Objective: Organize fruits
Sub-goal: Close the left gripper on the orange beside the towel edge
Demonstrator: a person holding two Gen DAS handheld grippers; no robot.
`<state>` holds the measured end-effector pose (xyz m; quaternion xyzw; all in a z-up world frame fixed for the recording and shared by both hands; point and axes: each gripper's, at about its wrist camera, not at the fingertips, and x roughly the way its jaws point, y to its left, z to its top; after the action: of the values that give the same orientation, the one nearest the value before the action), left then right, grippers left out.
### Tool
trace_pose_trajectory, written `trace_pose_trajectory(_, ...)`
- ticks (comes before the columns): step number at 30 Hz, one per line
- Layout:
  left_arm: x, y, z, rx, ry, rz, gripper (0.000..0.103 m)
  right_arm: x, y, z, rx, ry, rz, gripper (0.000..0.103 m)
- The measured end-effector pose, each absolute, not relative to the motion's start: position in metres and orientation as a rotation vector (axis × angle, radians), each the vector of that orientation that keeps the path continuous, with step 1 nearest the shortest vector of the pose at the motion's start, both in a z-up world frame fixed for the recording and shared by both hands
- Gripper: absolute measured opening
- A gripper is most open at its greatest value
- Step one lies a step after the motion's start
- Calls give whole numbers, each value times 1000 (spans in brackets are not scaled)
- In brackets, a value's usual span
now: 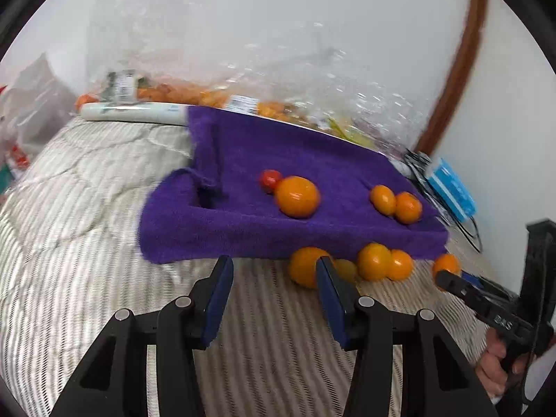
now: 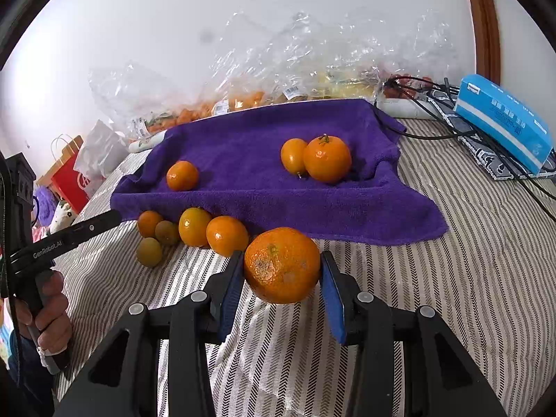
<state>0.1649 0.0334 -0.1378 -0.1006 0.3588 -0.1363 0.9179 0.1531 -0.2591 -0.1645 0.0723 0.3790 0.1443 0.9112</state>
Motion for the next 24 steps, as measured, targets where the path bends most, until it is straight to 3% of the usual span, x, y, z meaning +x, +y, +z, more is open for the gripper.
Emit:
trace_pose_trajectory(11,187,10,-149,-229,842,-282,46,155,-258,-166,150,791,302,43)
trace_pose_trajectory(14,191,14,-155,-269,863,-282,43,156,-258,-167,148,797,302,43)
trace_pose_trajectory(17,188,19,-153,-280,838,-252,33,156,-259,-167,152,797,300,43)
trace_pose_trajectory(24,197,13,-156,-231,867,-217,33,159,-257,-169,142,812,310,43)
